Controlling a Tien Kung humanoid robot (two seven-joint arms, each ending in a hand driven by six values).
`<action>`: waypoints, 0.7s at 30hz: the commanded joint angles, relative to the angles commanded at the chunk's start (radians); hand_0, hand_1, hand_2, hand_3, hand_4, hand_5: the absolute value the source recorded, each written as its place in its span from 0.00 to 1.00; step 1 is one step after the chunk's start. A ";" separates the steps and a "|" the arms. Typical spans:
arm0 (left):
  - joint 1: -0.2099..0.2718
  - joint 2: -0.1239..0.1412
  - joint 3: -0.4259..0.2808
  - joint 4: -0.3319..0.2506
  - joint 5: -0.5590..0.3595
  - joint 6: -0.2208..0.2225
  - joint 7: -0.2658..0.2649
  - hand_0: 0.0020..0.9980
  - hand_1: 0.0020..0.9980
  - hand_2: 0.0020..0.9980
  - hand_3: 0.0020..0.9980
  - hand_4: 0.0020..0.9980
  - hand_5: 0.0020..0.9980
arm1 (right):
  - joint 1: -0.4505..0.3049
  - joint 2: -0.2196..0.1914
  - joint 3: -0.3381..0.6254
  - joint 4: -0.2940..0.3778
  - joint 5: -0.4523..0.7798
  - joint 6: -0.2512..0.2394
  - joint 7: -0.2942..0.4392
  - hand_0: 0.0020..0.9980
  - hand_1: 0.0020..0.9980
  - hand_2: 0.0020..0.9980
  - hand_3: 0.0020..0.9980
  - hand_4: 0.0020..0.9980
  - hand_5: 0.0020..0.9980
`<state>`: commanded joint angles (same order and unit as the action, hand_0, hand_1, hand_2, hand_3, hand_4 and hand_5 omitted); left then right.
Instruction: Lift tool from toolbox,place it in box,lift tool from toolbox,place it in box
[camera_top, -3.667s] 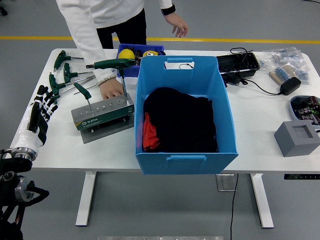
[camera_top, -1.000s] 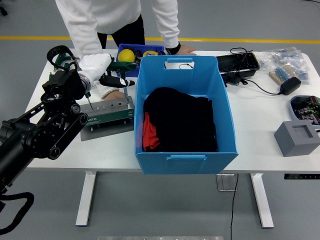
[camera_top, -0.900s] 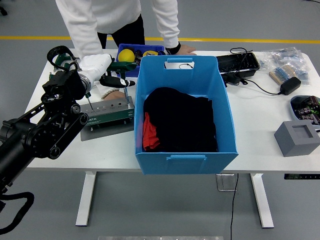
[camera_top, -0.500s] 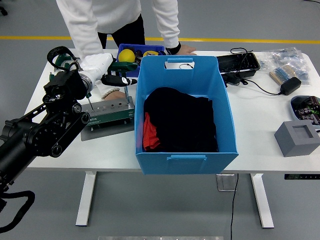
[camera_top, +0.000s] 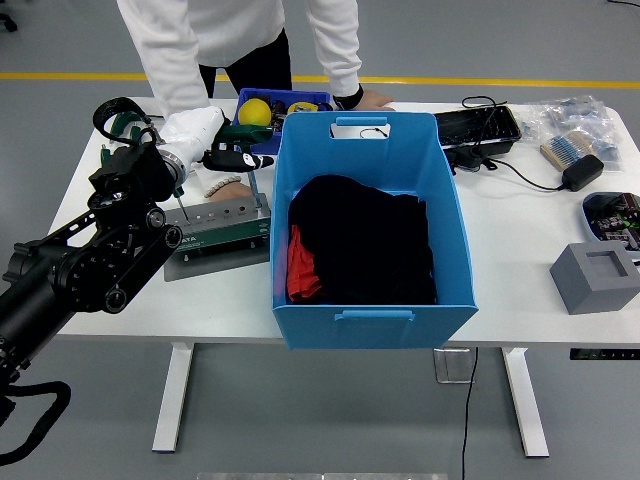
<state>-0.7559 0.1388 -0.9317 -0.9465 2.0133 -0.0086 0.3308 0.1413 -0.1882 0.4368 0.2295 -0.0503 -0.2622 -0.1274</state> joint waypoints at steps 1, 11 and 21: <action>0.000 0.000 0.001 0.002 -0.002 0.004 -0.001 0.11 0.04 0.08 0.16 1.00 0.67 | 0.000 0.000 0.000 0.000 0.000 0.000 0.000 0.63 0.61 0.68 0.55 0.77 0.67; -0.004 0.002 0.013 0.013 -0.012 0.041 -0.021 0.09 0.00 0.03 0.04 1.00 0.70 | -0.006 0.001 0.008 0.001 -0.014 -0.001 -0.004 0.63 0.61 0.68 0.55 0.77 0.67; -0.036 0.033 0.041 0.021 -0.035 0.108 -0.084 0.08 0.00 0.01 0.02 1.00 0.74 | -0.009 0.001 0.016 0.002 -0.024 -0.003 -0.007 0.63 0.61 0.68 0.55 0.77 0.67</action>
<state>-0.7916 0.1715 -0.8905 -0.9257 1.9785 0.0993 0.2470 0.1325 -0.1874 0.4530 0.2312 -0.0743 -0.2655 -0.1348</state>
